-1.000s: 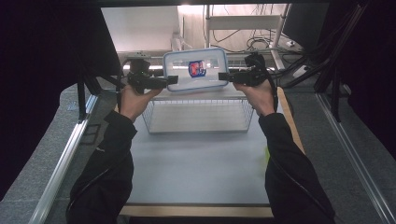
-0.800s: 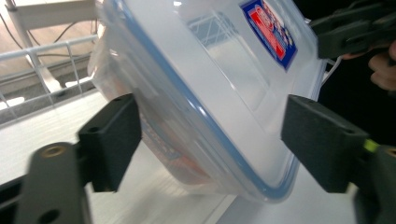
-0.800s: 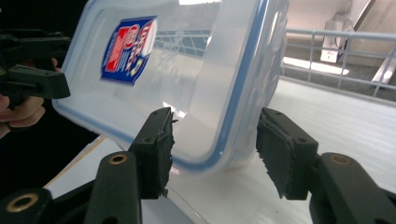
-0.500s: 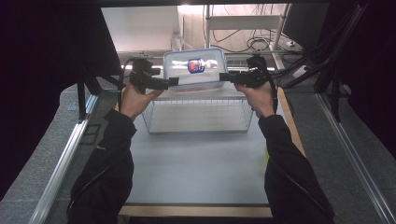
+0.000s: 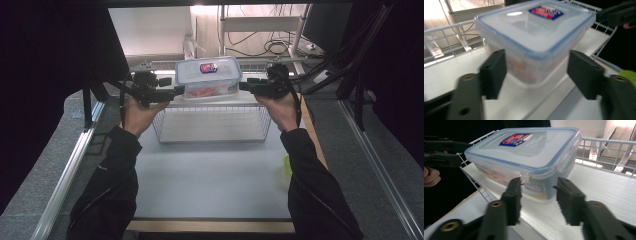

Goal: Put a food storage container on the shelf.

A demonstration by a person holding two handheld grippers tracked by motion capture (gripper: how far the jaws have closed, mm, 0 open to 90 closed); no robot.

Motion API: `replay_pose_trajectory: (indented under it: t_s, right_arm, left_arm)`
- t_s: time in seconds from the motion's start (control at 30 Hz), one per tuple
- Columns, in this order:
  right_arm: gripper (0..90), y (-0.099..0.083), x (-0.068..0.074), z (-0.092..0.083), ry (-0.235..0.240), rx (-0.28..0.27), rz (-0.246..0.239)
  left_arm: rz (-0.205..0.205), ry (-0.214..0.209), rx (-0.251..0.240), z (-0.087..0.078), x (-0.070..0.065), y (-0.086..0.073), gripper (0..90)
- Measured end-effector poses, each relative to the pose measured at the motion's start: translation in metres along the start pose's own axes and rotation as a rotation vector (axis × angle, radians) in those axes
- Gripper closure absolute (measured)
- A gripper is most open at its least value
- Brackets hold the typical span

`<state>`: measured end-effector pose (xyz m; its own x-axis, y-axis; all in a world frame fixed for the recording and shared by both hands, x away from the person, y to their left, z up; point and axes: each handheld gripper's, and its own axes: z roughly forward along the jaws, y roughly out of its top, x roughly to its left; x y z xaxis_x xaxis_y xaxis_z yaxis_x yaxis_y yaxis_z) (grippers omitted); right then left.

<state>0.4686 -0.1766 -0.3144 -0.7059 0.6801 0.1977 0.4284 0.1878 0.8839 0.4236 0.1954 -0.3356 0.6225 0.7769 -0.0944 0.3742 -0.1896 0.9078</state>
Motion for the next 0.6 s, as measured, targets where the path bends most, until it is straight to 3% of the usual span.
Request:
replay_pose_trajectory:
  t_s: [0.13, 0.23, 0.37, 0.5, 0.6]
  right_arm:
    - [81.6, -0.007, 0.005, 0.004, 0.01, 0.028, -0.031]
    - [88.5, -0.009, 0.01, 0.014, 0.011, 0.054, -0.062]
    - [89.4, -0.009, 0.014, 0.025, 0.003, 0.066, -0.079]
    - [89.4, -0.009, 0.013, 0.028, -0.01, 0.055, -0.072]
    - [89.5, -0.008, 0.012, 0.029, -0.011, 0.051, -0.061]
  left_arm:
    - [-0.01, -0.018, 0.029, 0.003, -0.003, -0.007, 70.0]
    - [-0.005, -0.048, 0.057, 0.01, -0.006, -0.006, 81.9]
    - [0.018, 0.002, 0.081, 0.017, -0.01, -0.001, 83.3]
    - [0.031, 0.026, 0.095, 0.024, -0.009, 0.001, 82.9]
    - [0.034, 0.012, 0.101, 0.027, -0.006, 0.002, 83.3]
